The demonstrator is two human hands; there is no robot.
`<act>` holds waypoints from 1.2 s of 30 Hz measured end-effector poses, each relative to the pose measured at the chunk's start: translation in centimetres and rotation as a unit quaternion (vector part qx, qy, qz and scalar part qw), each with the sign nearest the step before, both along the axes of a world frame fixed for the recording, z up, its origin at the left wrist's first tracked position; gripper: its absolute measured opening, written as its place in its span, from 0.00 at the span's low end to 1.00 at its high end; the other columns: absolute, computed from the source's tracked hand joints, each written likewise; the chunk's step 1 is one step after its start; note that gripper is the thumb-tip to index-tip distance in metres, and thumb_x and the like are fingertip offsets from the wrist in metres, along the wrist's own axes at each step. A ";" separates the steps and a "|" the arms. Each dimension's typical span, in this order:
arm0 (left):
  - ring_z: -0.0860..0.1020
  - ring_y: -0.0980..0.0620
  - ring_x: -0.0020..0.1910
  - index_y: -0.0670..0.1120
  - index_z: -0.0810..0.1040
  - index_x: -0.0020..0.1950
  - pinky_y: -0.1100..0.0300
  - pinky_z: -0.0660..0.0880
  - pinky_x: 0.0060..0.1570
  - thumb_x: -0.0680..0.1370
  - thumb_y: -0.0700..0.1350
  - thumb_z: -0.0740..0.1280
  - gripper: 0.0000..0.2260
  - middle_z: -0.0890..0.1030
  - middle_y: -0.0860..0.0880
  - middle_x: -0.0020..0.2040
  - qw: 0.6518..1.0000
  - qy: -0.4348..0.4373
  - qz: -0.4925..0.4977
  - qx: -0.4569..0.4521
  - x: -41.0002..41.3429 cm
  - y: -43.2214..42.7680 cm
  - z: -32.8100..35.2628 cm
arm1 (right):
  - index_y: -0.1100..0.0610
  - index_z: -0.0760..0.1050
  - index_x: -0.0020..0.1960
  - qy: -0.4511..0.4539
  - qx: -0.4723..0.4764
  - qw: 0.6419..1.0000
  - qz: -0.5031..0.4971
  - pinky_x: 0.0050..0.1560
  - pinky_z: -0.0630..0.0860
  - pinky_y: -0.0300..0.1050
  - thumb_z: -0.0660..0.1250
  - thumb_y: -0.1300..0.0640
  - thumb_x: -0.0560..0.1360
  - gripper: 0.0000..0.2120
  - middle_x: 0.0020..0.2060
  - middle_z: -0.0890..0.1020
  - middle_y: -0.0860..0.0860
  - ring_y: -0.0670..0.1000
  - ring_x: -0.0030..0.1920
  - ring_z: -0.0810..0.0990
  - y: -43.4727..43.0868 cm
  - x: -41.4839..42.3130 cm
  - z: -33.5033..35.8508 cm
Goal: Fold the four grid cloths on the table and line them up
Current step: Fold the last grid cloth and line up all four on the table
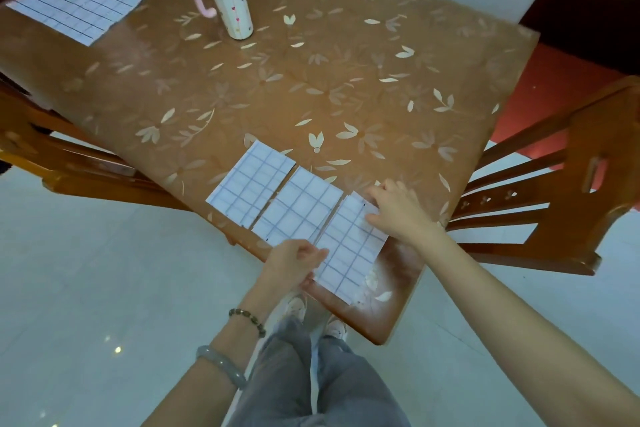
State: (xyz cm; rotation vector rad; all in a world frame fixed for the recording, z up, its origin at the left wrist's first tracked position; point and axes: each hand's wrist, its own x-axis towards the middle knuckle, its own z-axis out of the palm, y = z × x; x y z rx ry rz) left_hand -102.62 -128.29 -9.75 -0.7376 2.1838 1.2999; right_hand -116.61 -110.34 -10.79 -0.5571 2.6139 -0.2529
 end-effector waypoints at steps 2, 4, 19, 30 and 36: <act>0.83 0.51 0.41 0.48 0.81 0.54 0.53 0.81 0.50 0.75 0.49 0.71 0.09 0.84 0.49 0.44 0.993 0.079 0.026 0.080 -0.8 -2.0 2.3 | 0.49 0.67 0.66 -0.003 -0.017 1.000 0.009 0.60 0.62 0.51 0.63 0.53 0.73 0.22 0.58 0.73 0.52 0.55 0.60 0.69 -0.5 0.2 2.5; 0.80 0.57 0.55 0.52 0.77 0.62 0.55 0.74 0.62 0.74 0.44 0.73 0.17 0.83 0.52 0.54 0.979 0.160 0.040 0.122 -1.0 -3.9 4.3 | 0.45 0.64 0.70 -0.016 -0.083 0.996 0.009 0.64 0.61 0.53 0.65 0.53 0.72 0.27 0.62 0.73 0.50 0.53 0.64 0.69 -1.3 0.7 5.1; 0.71 0.59 0.68 0.58 0.52 0.77 0.62 0.70 0.65 0.63 0.47 0.80 0.50 0.67 0.58 0.71 0.878 0.418 0.210 0.103 6.6 -18.9 11.6 | 0.44 0.57 0.74 -0.213 -0.500 0.840 -0.007 0.66 0.71 0.42 0.73 0.69 0.68 0.43 0.67 0.71 0.48 0.41 0.67 0.70 -18.2 7.6 15.4; 0.69 0.57 0.69 0.62 0.52 0.75 0.53 0.66 0.70 0.58 0.57 0.80 0.53 0.65 0.52 0.73 0.864 0.431 0.259 0.025 17.4 -39.0 13.6 | 0.42 0.57 0.73 -0.253 -0.499 0.825 0.083 0.68 0.68 0.43 0.74 0.67 0.68 0.44 0.67 0.70 0.46 0.43 0.68 0.68 -41.3 15.3 16.8; 0.69 0.58 0.70 0.64 0.54 0.74 0.53 0.66 0.70 0.56 0.60 0.81 0.54 0.65 0.54 0.73 0.857 0.429 0.283 0.044 21.1 -49.1 13.9 | 0.45 0.54 0.75 -0.257 -0.488 0.828 0.101 0.69 0.66 0.43 0.74 0.67 0.68 0.45 0.69 0.68 0.44 0.43 0.69 0.67 -52.0 17.9 17.5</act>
